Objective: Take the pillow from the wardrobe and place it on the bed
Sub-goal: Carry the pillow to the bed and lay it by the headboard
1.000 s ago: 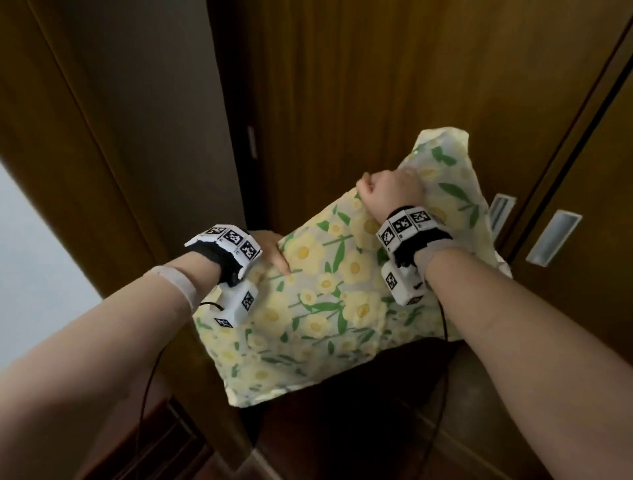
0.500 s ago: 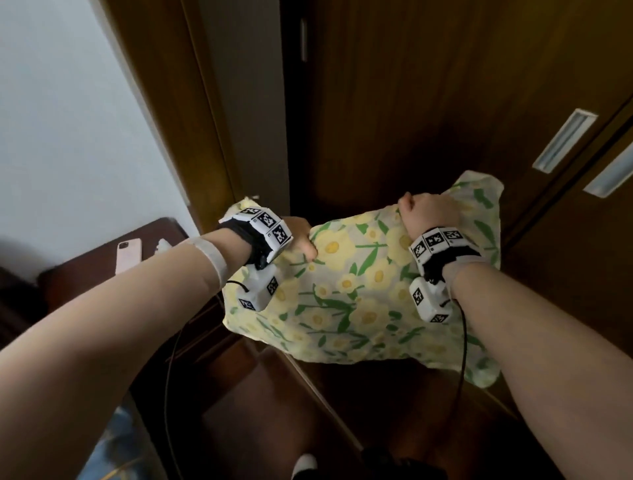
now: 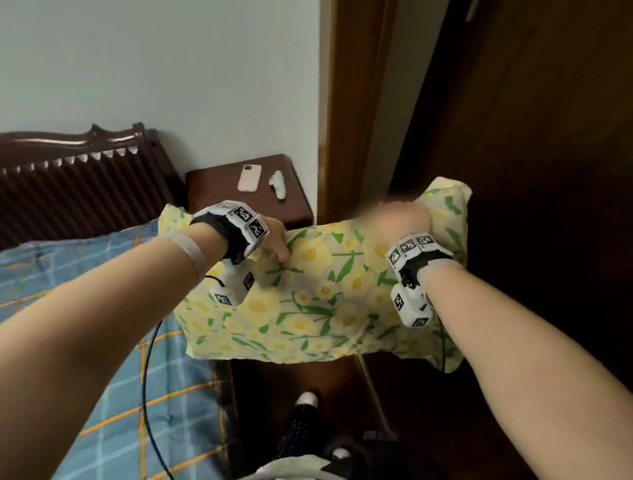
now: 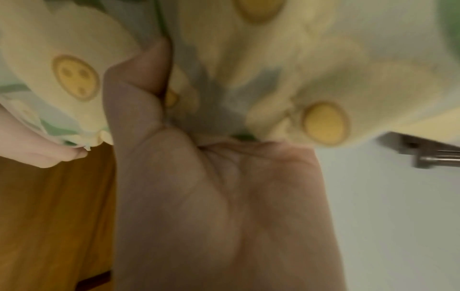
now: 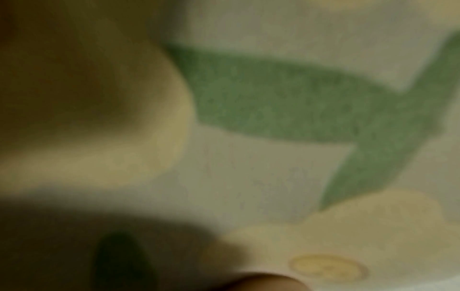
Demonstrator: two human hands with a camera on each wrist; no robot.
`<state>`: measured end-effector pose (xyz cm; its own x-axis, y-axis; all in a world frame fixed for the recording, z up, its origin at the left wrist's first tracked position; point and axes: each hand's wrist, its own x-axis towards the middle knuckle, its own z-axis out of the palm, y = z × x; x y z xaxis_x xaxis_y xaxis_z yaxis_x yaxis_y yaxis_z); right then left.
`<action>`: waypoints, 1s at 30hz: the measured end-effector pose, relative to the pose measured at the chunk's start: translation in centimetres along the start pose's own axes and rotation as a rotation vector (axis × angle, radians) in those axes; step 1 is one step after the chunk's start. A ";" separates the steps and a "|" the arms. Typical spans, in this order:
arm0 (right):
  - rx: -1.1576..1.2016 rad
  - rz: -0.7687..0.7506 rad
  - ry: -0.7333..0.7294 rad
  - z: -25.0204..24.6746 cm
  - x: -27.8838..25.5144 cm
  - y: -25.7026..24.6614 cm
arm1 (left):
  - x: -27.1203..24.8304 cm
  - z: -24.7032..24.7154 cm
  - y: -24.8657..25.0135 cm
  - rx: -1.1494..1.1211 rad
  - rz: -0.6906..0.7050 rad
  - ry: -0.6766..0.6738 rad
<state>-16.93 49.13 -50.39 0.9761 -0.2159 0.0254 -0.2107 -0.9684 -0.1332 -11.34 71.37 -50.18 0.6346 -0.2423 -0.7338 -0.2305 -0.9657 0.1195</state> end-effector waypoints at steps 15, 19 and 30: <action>0.135 -0.414 -0.203 8.7 7.2 -36.2 | -4.9 -1.2 -35.7 -0.301 -0.400 0.207; 0.208 -0.407 -0.300 11.0 9.1 -44.1 | -4.5 -1.3 -43.6 -0.371 -0.461 0.369; 0.298 -0.387 -0.615 17.8 14.5 -61.4 | -0.4 1.9 -58.4 -0.644 -0.786 0.632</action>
<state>11.09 107.71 -59.51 0.8500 0.3221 -0.4169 0.0888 -0.8676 -0.4892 0.47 128.00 -58.13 0.7280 0.6067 -0.3192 0.6806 -0.6954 0.2306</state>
